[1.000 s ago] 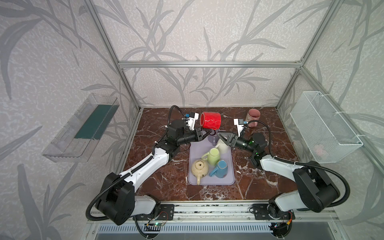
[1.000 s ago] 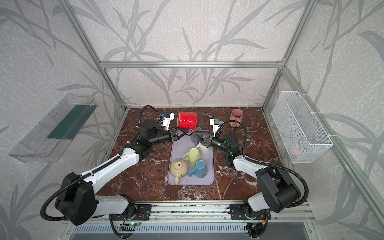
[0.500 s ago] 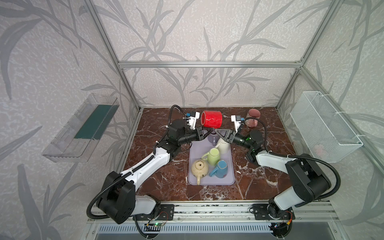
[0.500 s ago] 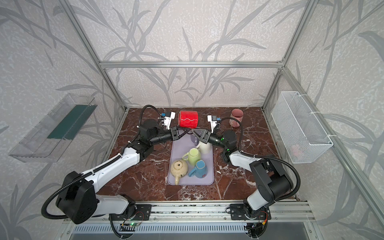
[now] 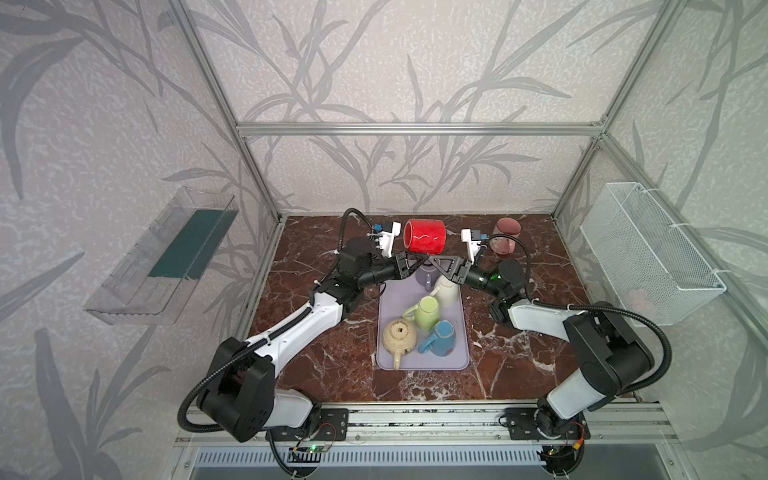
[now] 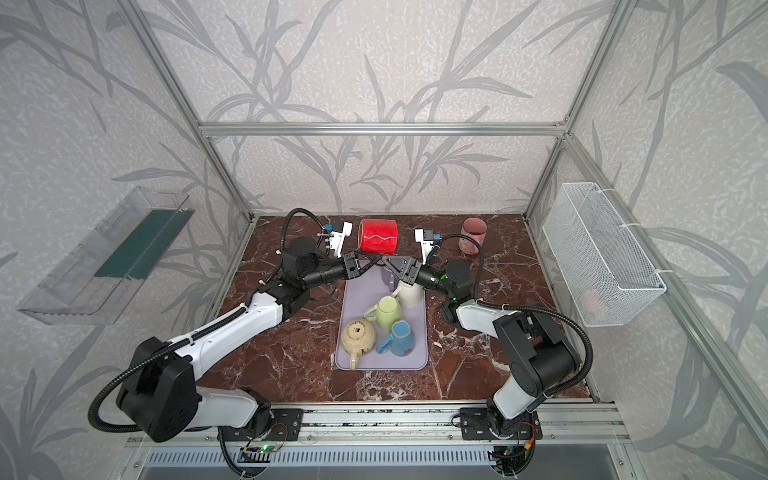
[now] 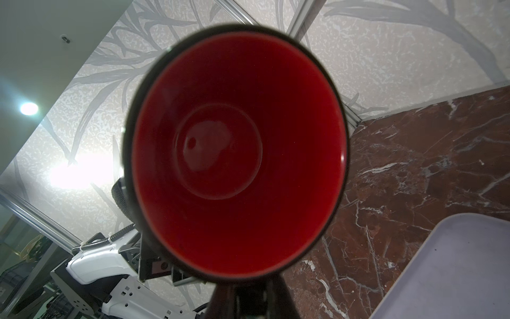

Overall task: Turn the mug right side up
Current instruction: 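Grasp the red mug's handle with the right gripper beside the left gripper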

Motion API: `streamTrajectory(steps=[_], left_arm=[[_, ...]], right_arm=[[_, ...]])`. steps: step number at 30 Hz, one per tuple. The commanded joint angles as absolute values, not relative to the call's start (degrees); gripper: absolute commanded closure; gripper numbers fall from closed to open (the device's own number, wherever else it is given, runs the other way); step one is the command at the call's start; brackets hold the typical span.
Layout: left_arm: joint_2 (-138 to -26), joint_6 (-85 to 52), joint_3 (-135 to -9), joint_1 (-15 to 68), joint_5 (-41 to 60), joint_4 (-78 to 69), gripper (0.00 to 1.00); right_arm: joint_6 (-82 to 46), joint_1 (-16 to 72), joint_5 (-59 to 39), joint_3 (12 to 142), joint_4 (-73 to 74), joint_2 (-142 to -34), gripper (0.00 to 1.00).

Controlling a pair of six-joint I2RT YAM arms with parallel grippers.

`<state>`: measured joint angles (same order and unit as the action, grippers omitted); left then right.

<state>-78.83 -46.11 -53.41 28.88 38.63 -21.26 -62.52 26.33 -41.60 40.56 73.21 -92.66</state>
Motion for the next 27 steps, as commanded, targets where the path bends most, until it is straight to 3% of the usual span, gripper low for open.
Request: streamTrajectory(steps=[1, 12, 27], left_arm=[[-78.2, -45.3, -55.6, 30.2, 41.6, -26.6, 1.00], [-75.4, -40.4, -55.6, 30.0, 38.2, -19.9, 0.79], [-74.2, -39.6, -54.7, 29.6, 36.8, -18.2, 0.79]], right_arm=[[-62.8, 26.8, -40.8, 41.9, 76.8, -93.1, 1.00], [-63.2, 26.3, -41.0, 40.3, 77.2, -91.6, 1.00], [-63.1, 25.6, -41.1, 38.8, 77.8, -90.7, 1.00]])
